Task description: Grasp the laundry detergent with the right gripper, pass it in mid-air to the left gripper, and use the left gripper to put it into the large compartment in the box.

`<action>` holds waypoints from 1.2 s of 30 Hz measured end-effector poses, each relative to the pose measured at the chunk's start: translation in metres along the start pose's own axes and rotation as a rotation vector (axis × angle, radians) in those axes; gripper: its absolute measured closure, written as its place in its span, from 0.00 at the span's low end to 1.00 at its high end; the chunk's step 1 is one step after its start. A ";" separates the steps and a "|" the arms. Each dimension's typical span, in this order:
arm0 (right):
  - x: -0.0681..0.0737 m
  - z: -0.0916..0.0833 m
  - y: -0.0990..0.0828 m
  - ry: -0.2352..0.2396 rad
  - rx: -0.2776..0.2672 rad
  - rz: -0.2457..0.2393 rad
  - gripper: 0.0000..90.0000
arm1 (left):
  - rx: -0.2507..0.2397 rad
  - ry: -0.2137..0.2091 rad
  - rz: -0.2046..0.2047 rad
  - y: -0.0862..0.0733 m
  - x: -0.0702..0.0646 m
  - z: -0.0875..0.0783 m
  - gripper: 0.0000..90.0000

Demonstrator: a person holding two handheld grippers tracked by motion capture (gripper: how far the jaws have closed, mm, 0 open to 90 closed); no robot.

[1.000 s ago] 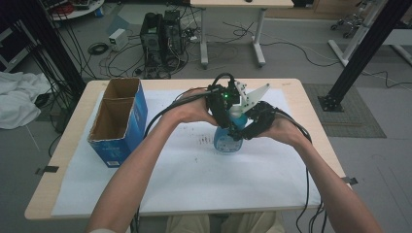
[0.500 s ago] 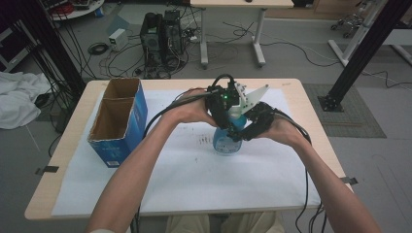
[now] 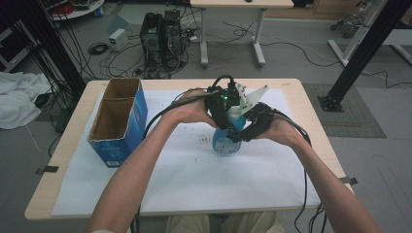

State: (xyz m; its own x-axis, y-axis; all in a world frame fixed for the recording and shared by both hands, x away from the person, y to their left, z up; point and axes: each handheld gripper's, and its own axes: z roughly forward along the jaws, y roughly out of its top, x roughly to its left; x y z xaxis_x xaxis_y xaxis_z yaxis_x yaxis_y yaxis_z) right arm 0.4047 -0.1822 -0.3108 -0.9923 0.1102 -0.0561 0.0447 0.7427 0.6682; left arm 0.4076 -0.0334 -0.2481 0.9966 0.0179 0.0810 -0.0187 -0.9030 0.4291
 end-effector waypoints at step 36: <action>0.000 -0.004 -0.001 0.011 -0.005 0.036 0.25 | 0.016 0.025 -0.071 -0.012 0.001 -0.018 0.42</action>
State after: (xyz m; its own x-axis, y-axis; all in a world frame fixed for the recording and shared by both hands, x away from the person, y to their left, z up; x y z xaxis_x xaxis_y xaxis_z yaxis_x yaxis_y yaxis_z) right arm 0.4044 -0.1857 -0.3090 -0.9913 0.1294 -0.0239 0.0797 0.7353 0.6731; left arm 0.4068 -0.0152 -0.2369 0.9930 0.0928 0.0730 0.0537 -0.9058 0.4202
